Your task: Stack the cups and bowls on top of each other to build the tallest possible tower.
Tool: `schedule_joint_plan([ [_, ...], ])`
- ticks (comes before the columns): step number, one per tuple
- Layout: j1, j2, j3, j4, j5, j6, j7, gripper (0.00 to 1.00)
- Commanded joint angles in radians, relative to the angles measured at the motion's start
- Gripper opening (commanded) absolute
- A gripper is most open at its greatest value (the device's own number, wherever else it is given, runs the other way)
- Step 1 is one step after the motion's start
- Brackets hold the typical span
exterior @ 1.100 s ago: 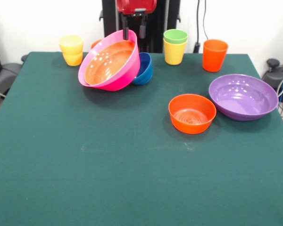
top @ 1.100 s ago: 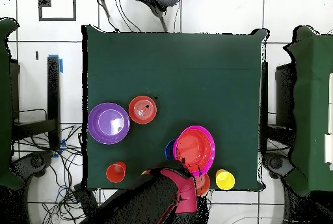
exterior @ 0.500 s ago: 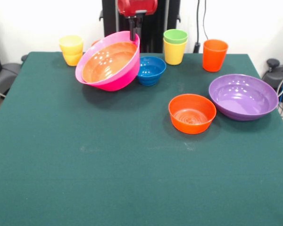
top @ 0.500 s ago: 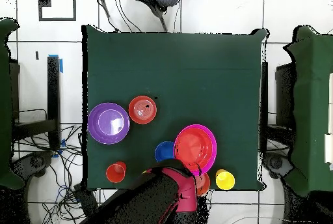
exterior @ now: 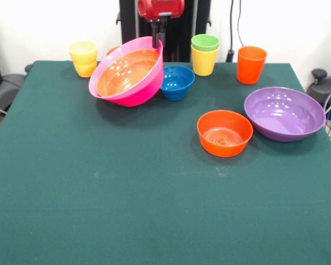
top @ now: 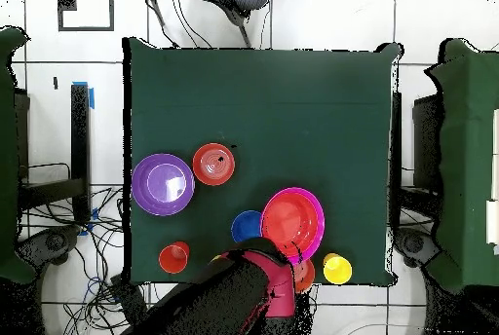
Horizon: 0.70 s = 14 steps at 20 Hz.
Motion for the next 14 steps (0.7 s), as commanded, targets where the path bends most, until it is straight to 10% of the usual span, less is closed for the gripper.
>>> schedule_joint_plan([
  [1, 0.045, -0.001, 0.127, 0.003, 0.024, 0.062, -0.189, 0.0],
  [8, 0.081, -0.041, 0.089, 0.015, 0.001, 0.068, -0.164, 0.0],
  [14, 0.227, -0.073, 0.0, 0.013, -0.133, 0.011, 0.074, 0.0],
])
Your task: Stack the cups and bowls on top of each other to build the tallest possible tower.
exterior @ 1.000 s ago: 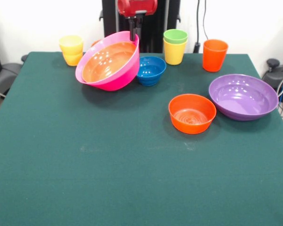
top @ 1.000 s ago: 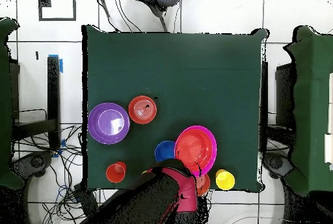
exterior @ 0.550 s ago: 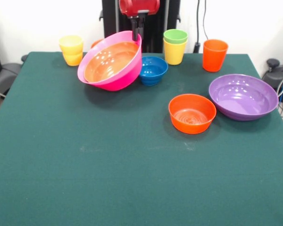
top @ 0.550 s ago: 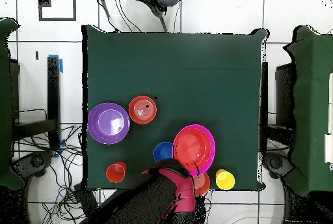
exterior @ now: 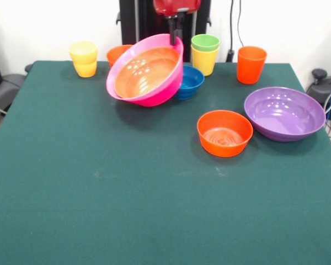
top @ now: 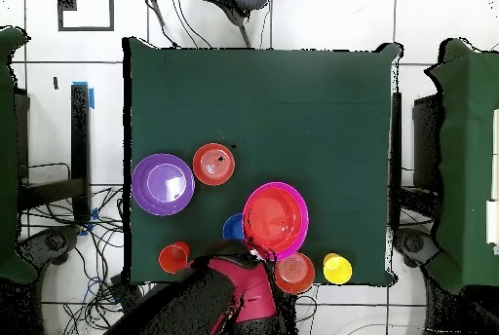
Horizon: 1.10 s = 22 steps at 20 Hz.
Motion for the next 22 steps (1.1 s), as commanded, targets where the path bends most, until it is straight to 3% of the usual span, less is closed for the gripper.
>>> schedule_joint_plan([
  [1, 0.127, -0.038, -0.01, 0.008, -0.114, -0.002, 0.103, 0.0],
  [3, 0.161, -0.04, -0.044, 0.003, -0.139, -0.024, 0.143, 0.0],
  [10, 0.157, -0.048, -0.117, -0.032, -0.164, -0.035, 0.125, 0.0],
  [13, 0.183, -0.039, -0.161, -0.056, -0.188, -0.05, 0.162, 0.0],
  [19, 0.198, 0.005, -0.137, -0.046, -0.169, -0.032, 0.171, 0.0],
  [22, 0.163, -0.007, -0.1, -0.025, -0.121, 0.011, 0.093, 0.0],
])
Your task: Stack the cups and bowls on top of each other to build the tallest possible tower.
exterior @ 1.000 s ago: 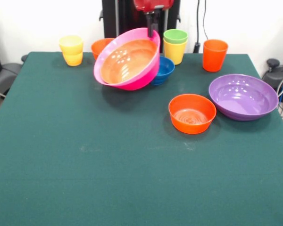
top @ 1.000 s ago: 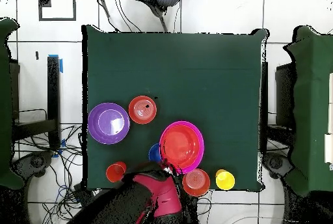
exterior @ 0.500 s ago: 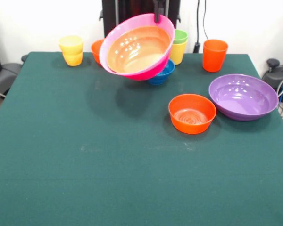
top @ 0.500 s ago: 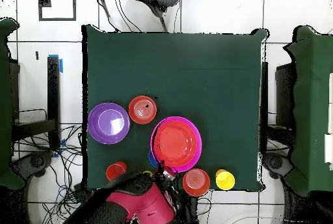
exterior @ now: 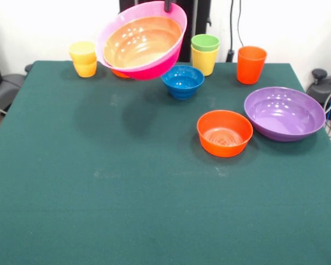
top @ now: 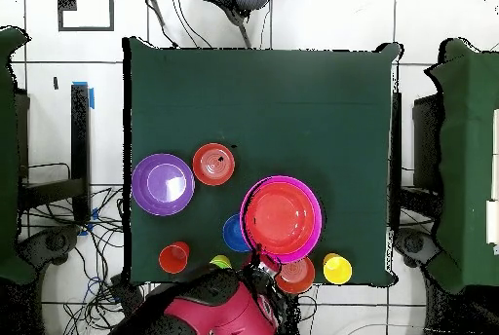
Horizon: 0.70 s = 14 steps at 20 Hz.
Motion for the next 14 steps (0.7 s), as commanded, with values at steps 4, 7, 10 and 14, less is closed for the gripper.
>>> schedule_joint_plan([
  [4, -0.119, -0.015, 0.146, -0.016, 0.129, 0.111, -0.101, 0.0],
  [7, -0.187, -0.084, 0.156, -0.029, 0.219, 0.131, -0.252, 0.0],
  [10, -0.228, -0.094, 0.166, -0.05, 0.279, 0.125, -0.329, 0.0],
  [14, -0.288, -0.083, 0.168, -0.066, 0.38, 0.071, -0.431, 0.0],
])
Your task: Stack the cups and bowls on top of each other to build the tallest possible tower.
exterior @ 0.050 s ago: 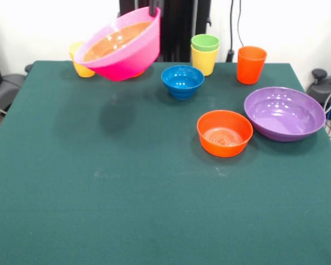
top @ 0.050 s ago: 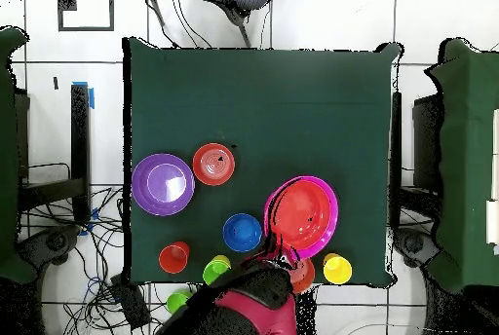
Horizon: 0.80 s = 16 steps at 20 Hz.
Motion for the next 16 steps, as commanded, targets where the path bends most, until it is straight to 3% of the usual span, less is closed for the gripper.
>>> schedule_joint_plan([
  [1, -0.077, -0.011, 0.132, -0.068, 0.171, 0.051, -0.433, 0.0],
  [3, -0.09, 0.002, 0.112, -0.072, 0.252, 0.014, -0.506, 0.0],
  [5, -0.09, 0.018, 0.1, -0.083, 0.288, -0.006, -0.523, 0.0],
  [13, -0.082, 0.11, 0.066, -0.137, 0.402, -0.023, -0.577, 0.0],
  [16, -0.082, 0.142, 0.073, -0.164, 0.412, -0.009, -0.563, 0.0],
])
